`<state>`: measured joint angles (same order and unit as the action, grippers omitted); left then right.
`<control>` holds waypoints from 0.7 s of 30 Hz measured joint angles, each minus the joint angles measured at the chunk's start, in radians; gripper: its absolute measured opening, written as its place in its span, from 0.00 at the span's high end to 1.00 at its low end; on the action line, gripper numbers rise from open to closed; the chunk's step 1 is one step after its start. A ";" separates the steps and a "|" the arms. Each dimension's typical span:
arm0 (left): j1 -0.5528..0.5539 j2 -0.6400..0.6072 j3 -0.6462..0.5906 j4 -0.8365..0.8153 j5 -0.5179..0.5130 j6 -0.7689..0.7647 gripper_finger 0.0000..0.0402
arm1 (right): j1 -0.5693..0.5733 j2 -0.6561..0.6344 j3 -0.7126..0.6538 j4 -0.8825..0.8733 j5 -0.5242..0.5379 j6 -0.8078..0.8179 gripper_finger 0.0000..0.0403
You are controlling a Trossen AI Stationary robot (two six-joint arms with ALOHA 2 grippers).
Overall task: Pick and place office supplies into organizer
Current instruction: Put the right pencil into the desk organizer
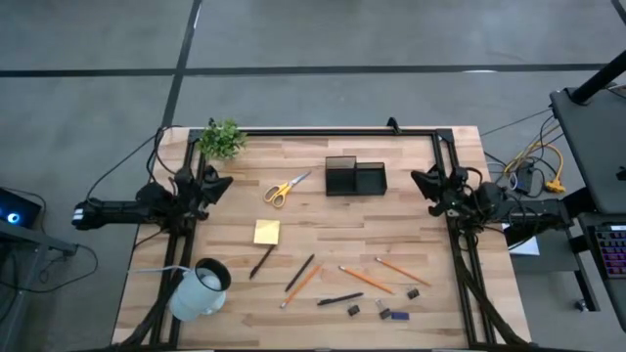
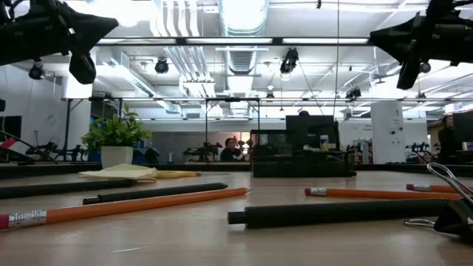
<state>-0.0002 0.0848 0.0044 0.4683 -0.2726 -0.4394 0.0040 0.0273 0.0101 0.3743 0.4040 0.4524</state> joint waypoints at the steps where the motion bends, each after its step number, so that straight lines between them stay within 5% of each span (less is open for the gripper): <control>1: 0.000 0.000 0.000 0.006 0.000 0.005 1.00 | 0.000 0.002 0.000 0.001 0.000 -0.004 0.93; 10: 0.000 0.060 0.001 0.359 0.019 0.138 0.98 | 0.000 0.036 0.039 0.000 0.019 -0.076 0.73; 16: 0.000 0.150 0.062 0.366 0.002 0.192 0.79 | 0.000 0.090 0.125 -0.006 0.014 -0.081 0.61; 21: 0.000 0.232 0.132 0.360 0.001 0.119 0.64 | 0.000 0.165 0.261 -0.198 -0.015 -0.109 0.58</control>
<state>-0.0002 0.3163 0.1367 0.8286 -0.2712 -0.3200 0.0044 0.1927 0.2708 0.1760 0.3888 0.3429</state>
